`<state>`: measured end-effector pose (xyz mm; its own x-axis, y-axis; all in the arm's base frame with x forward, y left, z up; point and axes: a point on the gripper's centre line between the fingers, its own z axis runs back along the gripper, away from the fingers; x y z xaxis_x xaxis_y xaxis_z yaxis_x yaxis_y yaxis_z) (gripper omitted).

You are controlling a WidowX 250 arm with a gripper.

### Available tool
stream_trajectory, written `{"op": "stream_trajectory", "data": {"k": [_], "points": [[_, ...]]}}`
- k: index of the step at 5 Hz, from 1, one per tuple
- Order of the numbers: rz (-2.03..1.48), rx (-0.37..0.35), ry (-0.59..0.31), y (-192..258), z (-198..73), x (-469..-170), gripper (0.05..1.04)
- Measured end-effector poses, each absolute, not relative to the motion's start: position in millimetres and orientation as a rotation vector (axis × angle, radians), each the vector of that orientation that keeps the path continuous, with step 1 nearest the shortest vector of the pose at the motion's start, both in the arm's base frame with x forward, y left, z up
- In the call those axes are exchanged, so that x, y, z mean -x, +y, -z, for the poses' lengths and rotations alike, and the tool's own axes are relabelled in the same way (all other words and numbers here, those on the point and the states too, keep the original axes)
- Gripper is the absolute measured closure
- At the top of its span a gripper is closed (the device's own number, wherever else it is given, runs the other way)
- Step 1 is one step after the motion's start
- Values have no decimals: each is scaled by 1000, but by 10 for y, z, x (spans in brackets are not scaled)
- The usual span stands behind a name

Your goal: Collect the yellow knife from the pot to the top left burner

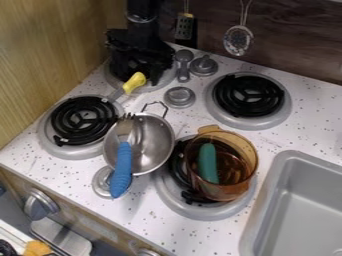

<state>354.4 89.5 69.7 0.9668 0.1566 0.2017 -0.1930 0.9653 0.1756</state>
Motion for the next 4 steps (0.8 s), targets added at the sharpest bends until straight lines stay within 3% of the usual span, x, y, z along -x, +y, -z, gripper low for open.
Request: {"op": "stream_trajectory", "data": {"k": [2, 4], "points": [[-257, -160, -235, 533, -786, -3490, 85], [-223, -191, -310, -6, -854, -3509, 85]]}}
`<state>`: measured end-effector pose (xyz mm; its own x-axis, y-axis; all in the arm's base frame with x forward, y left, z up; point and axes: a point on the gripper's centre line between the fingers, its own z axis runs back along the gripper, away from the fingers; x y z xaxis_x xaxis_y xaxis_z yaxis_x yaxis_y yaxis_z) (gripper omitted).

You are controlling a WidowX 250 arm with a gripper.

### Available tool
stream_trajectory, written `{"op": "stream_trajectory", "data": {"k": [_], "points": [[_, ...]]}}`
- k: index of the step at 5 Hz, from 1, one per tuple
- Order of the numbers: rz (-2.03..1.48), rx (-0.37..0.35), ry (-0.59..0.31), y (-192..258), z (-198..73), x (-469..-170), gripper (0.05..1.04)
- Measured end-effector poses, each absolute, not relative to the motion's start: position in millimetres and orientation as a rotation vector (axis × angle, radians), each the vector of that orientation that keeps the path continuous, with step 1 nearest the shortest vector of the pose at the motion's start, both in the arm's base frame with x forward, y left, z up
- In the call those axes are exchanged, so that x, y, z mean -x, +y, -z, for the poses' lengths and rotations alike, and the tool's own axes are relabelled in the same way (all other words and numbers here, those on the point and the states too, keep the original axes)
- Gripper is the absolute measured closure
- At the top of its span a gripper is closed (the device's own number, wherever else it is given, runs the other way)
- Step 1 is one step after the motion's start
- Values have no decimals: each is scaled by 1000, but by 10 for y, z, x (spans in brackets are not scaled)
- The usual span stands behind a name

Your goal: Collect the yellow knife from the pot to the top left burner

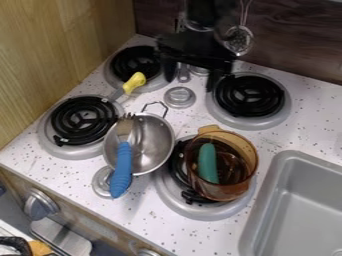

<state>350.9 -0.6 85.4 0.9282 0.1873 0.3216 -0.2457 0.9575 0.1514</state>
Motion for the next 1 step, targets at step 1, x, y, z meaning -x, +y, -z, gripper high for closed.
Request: {"op": "stream_trajectory", "data": {"k": [1], "points": [[-231, -226, -292, -123, -857, -3449, 85]]}}
